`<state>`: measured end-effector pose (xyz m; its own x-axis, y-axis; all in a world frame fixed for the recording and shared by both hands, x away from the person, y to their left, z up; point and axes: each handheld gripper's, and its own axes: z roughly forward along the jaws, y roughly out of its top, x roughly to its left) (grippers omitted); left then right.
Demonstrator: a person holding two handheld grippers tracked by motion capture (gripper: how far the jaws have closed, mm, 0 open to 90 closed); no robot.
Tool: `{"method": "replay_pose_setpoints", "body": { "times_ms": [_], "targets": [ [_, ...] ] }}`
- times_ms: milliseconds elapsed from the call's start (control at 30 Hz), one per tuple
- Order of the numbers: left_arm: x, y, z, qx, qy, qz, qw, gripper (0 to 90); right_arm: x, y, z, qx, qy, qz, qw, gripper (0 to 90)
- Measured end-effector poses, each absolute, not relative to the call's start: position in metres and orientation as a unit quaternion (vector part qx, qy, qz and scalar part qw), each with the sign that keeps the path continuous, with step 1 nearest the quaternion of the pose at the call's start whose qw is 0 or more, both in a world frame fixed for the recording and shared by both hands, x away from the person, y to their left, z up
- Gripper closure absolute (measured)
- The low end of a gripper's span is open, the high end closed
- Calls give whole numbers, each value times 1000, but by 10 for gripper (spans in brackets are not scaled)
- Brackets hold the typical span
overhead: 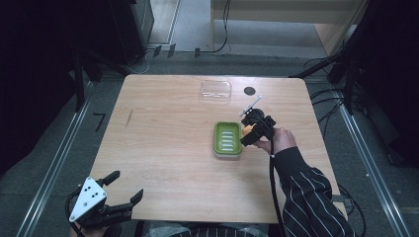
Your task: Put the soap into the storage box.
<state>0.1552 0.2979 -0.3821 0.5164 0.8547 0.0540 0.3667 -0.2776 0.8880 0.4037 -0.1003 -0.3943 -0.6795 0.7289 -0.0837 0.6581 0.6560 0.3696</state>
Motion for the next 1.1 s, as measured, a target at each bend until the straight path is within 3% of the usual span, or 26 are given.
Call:
{"method": "replay_pose_setpoints", "body": {
  "times_ms": [1100],
  "targets": [
    [150, 301, -382, 747, 413, 279, 439, 136, 415, -67, -390, 361, 907, 179, 125, 278]
  ]
}}
